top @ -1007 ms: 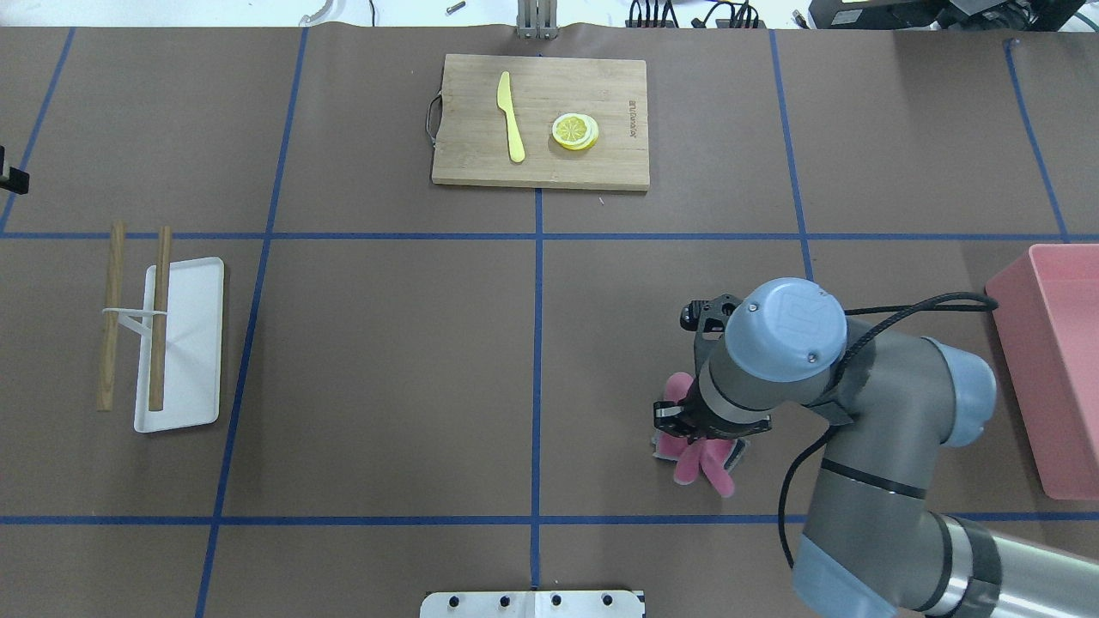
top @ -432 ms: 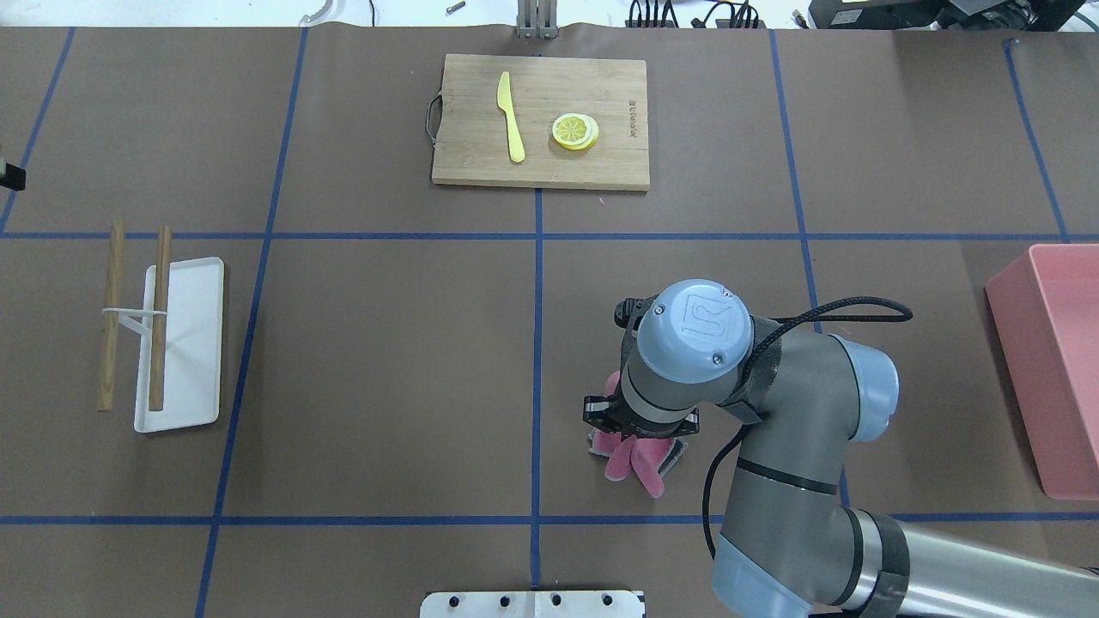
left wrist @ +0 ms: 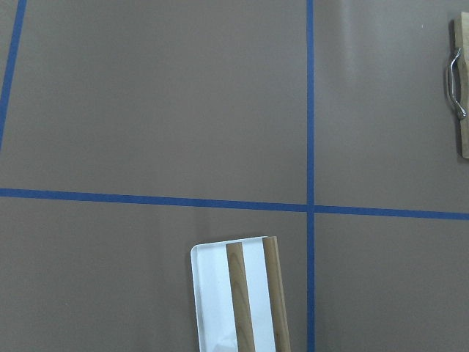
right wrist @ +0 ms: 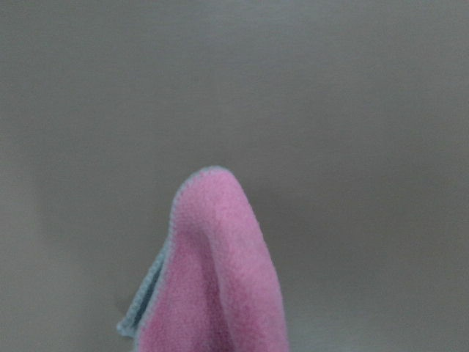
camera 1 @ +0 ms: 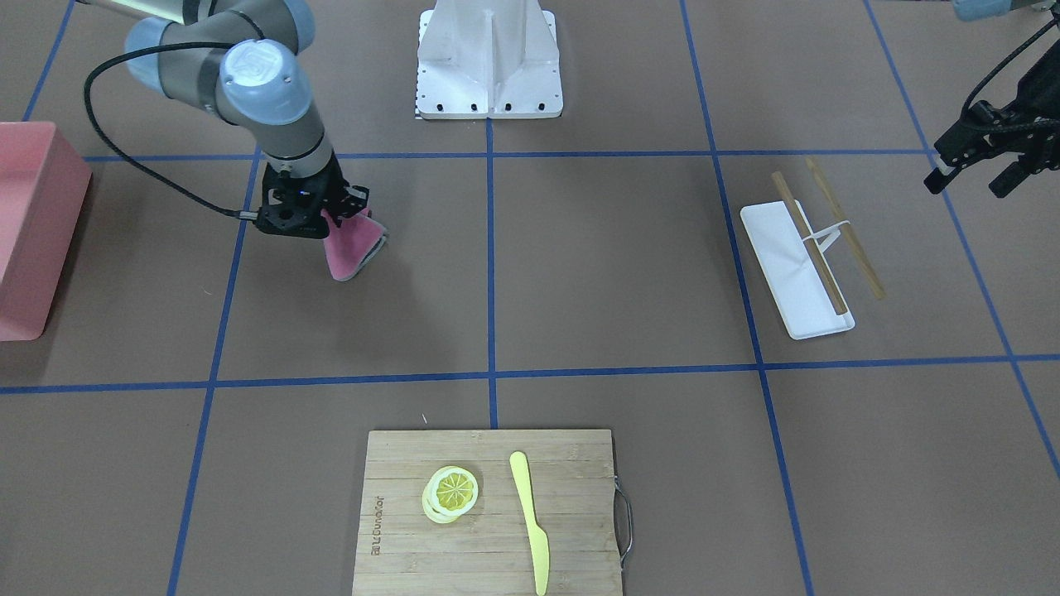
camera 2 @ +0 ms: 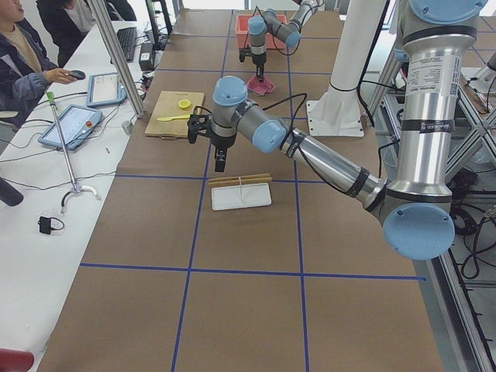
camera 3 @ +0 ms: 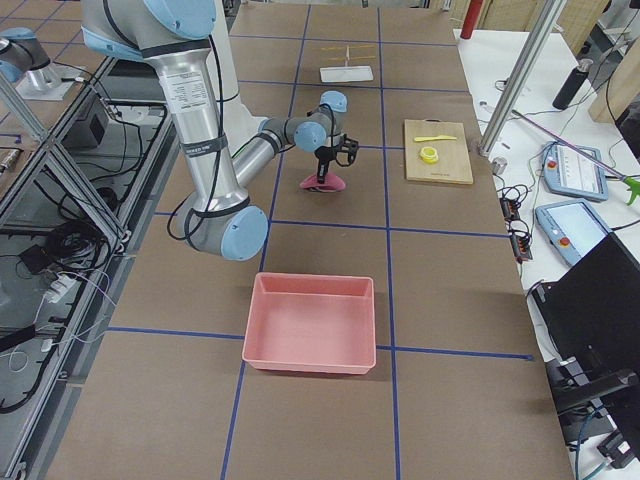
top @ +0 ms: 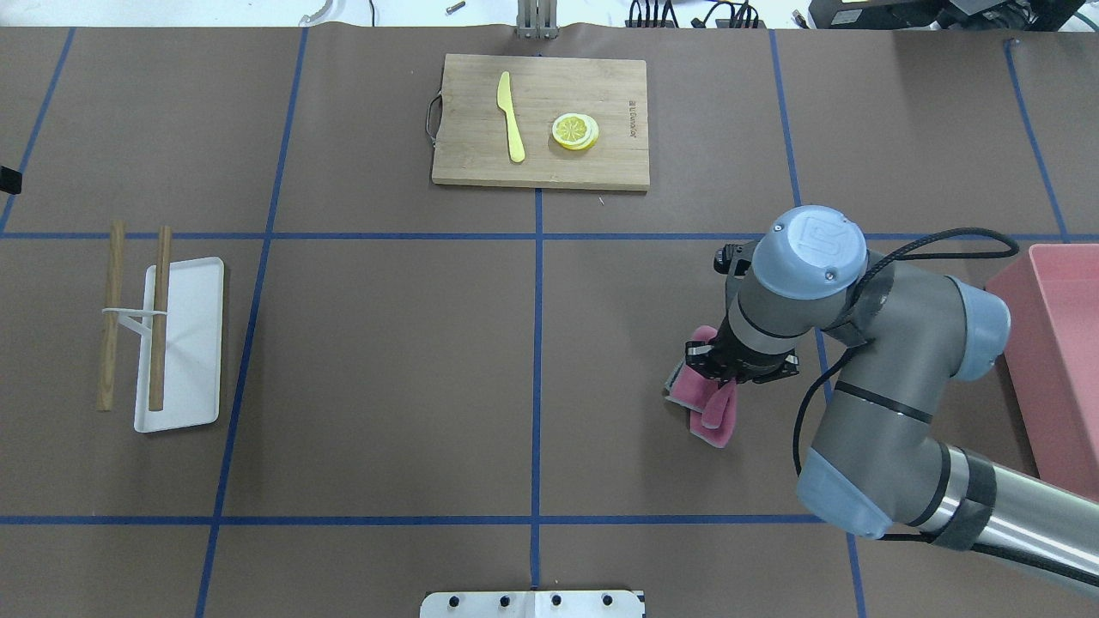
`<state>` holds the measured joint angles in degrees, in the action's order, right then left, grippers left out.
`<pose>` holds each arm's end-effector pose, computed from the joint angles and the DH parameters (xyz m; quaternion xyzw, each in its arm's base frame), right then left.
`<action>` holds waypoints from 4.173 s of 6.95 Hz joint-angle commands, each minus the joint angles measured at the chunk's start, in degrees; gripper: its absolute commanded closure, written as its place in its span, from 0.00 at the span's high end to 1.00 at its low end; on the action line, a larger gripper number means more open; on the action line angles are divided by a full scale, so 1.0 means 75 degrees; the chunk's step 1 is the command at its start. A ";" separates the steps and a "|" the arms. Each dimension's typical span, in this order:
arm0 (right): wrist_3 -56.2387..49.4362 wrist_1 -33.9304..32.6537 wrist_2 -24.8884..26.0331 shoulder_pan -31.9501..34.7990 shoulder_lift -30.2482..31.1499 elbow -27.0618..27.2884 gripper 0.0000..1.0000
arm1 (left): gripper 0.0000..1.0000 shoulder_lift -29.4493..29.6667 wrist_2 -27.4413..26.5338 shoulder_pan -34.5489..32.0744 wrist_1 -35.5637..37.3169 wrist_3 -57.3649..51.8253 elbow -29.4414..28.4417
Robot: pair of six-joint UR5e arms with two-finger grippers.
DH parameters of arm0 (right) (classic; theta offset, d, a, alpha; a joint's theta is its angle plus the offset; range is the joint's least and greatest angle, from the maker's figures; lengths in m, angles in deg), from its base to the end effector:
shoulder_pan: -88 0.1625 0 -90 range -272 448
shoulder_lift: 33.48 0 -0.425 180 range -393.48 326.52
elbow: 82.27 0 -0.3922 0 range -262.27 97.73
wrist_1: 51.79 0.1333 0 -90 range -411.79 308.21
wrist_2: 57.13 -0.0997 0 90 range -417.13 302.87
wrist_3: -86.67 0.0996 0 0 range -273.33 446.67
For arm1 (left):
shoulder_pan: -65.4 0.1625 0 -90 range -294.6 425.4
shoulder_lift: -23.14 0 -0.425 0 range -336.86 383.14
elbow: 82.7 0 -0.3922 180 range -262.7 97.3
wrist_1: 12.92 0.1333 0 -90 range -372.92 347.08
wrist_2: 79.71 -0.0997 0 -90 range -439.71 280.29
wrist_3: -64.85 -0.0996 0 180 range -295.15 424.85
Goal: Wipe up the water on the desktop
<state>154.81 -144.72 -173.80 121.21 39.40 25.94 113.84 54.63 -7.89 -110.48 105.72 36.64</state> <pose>-0.4342 -0.3901 0.3636 -0.0709 -0.3431 0.0284 0.9362 0.0733 -0.4657 0.3867 0.0895 0.4568 -0.0645 0.8827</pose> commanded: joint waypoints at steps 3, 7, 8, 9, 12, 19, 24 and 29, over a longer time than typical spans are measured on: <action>-0.1630 -0.0043 -0.0135 0.0655 0.2597 0.1707 0.00 | 0.98 -0.0058 0.0006 -0.0002 -0.0001 0.0047 0.0109; -0.4458 -0.0136 -0.0999 0.3473 0.4004 0.2564 0.00 | 0.98 -0.0256 0.0006 -0.0002 0.0011 0.0071 0.0294; -0.5582 -0.0276 -0.1176 0.4235 0.4285 0.2518 0.00 | 0.98 -0.0281 0.0006 -0.0014 -0.0001 0.0059 0.0331; -0.6800 -0.1043 -0.1201 0.4962 0.4299 0.2517 0.00 | 0.98 -0.0281 0.0006 -0.0002 -0.0001 0.0059 0.0273; -0.9481 -0.1579 -0.1097 0.6036 0.4393 0.1268 0.00 | 0.98 -0.0304 -0.0064 -0.0002 0.0011 -0.0093 0.0097; -0.9402 -0.0080 -0.1658 0.6351 0.4322 0.0302 1.00 | 0.98 -0.0808 -0.0030 -0.1439 0.0093 -0.4158 -0.1501; -0.9414 -0.0078 -0.1764 0.6914 0.4346 0.0442 1.00 | 0.98 -0.0878 0.0647 -0.2333 0.0209 -0.6119 -0.2997; -0.9437 -0.0078 -0.1764 0.7019 0.4522 0.0490 1.00 | 0.98 -0.0914 0.1010 -0.2287 0.0245 -0.4264 -0.3010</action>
<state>84.08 -145.31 -187.05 173.46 73.16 29.72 106.92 60.39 -25.11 -108.60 67.00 13.10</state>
